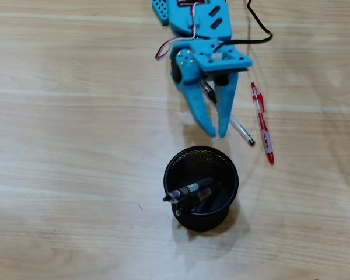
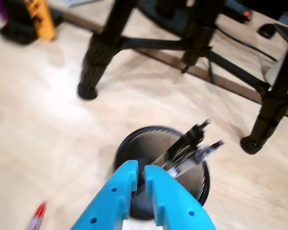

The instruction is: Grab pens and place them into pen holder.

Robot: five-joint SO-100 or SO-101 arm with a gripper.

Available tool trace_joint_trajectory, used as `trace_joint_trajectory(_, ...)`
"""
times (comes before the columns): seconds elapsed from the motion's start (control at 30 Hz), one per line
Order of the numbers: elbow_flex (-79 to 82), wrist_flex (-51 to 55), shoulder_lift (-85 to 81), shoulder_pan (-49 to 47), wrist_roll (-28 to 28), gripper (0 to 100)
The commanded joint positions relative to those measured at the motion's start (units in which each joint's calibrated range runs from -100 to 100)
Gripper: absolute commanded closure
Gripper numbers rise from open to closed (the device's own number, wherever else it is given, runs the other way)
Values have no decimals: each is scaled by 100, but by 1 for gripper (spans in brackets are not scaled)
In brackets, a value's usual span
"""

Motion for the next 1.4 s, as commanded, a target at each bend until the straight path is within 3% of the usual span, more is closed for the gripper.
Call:
trace_joint_trajectory(0.0,-54,1383,-836,-231,282,98)
trace_joint_trajectory(0.17,-280,2777,-1303,-542,502,98)
trace_joint_trajectory(0.4,-1583,5829,-1261,-981,606,98)
trace_joint_trajectory(0.5,-1909,6467,-1023,-1045,601,98)
trace_joint_trajectory(0.63,-2027,6504,-760,-1063,554,98)
trace_joint_trajectory(0.73,-1972,6576,-573,-1063,156,97)
trace_joint_trajectory(0.93,-1800,6595,-131,-1310,-1,81)
trace_joint_trajectory(1.37,-425,6494,64,-1539,-252,81)
